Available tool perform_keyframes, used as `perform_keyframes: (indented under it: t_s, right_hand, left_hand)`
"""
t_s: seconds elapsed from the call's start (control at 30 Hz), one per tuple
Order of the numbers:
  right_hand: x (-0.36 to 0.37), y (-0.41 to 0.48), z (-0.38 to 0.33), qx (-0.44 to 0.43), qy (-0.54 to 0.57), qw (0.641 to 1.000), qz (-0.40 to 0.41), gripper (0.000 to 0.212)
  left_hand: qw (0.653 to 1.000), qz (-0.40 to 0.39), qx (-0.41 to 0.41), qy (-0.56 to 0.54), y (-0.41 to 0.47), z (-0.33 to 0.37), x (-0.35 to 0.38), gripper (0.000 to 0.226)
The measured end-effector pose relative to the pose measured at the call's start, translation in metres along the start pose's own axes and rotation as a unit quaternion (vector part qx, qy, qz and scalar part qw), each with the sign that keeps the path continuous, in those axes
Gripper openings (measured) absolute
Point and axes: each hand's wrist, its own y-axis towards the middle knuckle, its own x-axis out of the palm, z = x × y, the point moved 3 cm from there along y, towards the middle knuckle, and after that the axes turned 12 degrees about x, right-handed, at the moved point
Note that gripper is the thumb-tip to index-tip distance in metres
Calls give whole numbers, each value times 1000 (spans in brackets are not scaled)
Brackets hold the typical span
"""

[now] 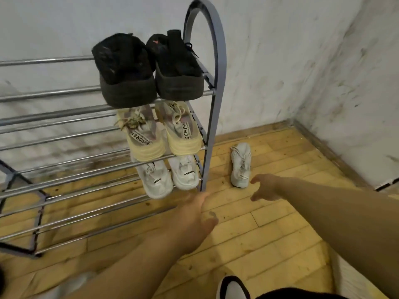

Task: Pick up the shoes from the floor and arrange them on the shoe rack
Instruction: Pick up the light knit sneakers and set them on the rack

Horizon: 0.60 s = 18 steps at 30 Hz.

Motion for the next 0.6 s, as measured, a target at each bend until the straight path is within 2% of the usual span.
perform_keyframes:
  t_s: [0.2,0.37,0.47,0.6]
  right_hand:
    - [8,107,-22,-29,32,998,56,85]
    - [25,184,-32,-29,60,995,75,82]
    - [36,194,-32,-17,79,993,90,72]
    - [32,157,-33,-20,160,974,162,53]
  left_hand:
    - [996,9,-57,-65,42,-55,22,68]
    - [994,-11,-84,-73,57,-99,33,68]
    - [992,-20,-99,-81,57,-114,36,68]
    - [992,-2,-101,-81,56,-116,35,66]
